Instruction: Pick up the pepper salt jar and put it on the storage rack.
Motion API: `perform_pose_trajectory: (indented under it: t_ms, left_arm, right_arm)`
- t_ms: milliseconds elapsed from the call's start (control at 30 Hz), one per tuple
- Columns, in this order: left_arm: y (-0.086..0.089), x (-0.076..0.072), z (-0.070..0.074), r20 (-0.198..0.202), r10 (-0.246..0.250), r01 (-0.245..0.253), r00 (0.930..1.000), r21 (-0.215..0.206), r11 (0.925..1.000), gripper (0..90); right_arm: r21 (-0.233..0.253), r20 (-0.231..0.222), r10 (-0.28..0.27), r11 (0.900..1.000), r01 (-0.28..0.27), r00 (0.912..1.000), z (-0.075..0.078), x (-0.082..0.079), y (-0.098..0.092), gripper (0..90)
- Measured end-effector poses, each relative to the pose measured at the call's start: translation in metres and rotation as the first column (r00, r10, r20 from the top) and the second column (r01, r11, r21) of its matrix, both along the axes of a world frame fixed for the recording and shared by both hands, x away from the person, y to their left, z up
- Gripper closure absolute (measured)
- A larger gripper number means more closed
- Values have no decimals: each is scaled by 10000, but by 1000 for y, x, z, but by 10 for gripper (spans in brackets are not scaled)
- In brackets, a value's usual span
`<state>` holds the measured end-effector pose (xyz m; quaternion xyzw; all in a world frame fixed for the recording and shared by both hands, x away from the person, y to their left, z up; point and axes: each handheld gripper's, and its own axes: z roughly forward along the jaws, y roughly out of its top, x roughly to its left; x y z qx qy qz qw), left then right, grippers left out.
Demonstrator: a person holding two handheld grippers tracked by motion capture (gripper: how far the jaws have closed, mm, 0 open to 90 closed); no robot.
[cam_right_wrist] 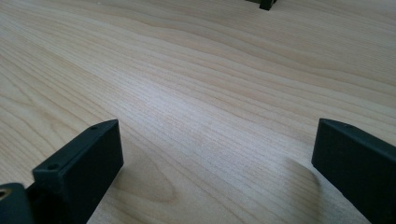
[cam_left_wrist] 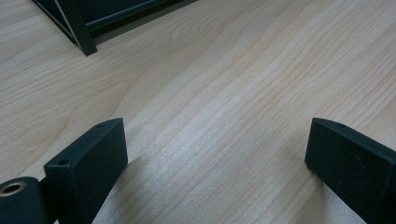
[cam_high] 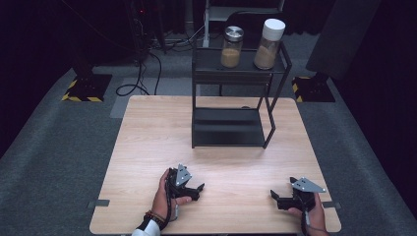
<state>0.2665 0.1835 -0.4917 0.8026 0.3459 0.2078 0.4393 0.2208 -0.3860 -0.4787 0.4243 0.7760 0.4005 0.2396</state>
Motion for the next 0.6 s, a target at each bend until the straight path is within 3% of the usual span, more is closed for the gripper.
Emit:
perform_pose_trajectory:
  t_ms: [600]
  left_arm:
    - [0,0,0,-1,-9,9,10000,4,10000,56]
  right_arm:
    - [140,-85,-219,9997,221,9997,-3,-1,-1,5]
